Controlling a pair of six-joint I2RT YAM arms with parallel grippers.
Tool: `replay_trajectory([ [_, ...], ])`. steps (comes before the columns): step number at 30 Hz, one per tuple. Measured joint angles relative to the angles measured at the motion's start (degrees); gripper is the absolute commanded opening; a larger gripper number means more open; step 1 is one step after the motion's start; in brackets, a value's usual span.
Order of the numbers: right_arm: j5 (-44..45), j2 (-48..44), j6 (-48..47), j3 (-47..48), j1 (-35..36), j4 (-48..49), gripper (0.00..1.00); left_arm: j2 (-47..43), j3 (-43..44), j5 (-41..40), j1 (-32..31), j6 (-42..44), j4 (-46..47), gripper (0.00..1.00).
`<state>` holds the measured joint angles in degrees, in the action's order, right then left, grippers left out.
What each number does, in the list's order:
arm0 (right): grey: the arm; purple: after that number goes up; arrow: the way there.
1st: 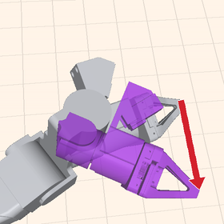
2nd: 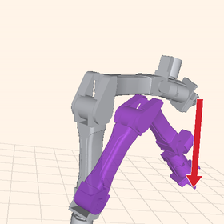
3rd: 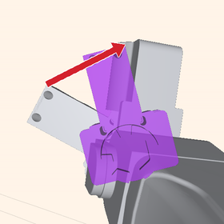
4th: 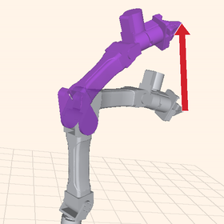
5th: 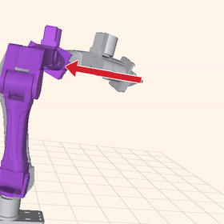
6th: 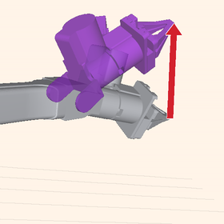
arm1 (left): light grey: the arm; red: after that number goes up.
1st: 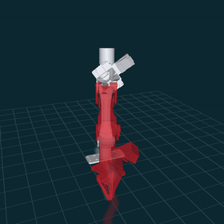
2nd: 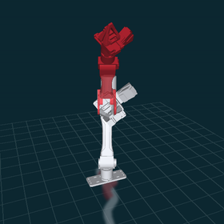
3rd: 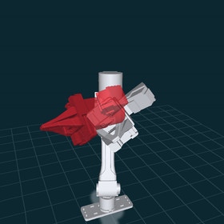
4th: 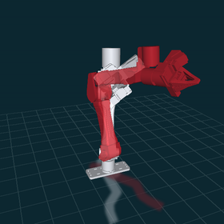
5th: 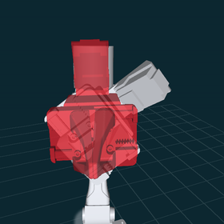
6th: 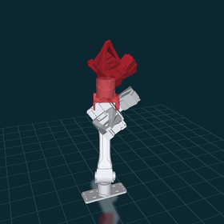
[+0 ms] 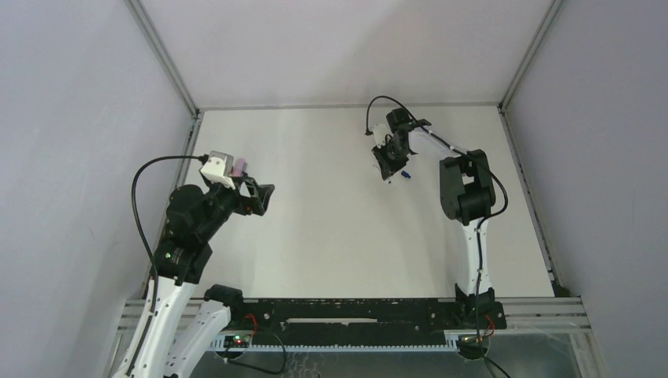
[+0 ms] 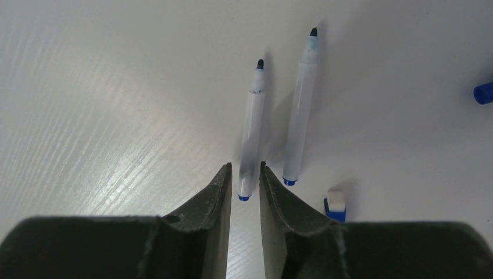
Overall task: Insert the pens into the pen caps
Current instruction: Pick up the pen from the center of the board.
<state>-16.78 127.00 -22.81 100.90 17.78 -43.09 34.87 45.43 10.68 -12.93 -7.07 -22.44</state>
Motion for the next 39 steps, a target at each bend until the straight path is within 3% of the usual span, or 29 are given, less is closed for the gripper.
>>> replay_trajectory([
  [11, 2.36, 0.85, -0.22, 0.22, 0.79, -0.39, 0.23, 0.0, 0.0, 0.0, 0.0, 0.02, 0.0, 0.92],
  [21, 3.85, 1.07, -1.44, 0.66, 1.55, -0.94, 0.0, 0.02, 0.0, 0.0, 0.0, 0.0, 0.0, 0.93],
  [29, 0.57, 0.87, -2.12, 0.13, 1.44, -1.22, 0.0, 0.0, 0.0, 0.0, 0.0, 0.02, 0.0, 0.93],
  [39, -12.74, -9.38, -1.27, -11.43, -1.64, -0.39, 0.0, -0.07, -0.09, 1.33, 0.0, -0.35, 0.33, 0.94],
])
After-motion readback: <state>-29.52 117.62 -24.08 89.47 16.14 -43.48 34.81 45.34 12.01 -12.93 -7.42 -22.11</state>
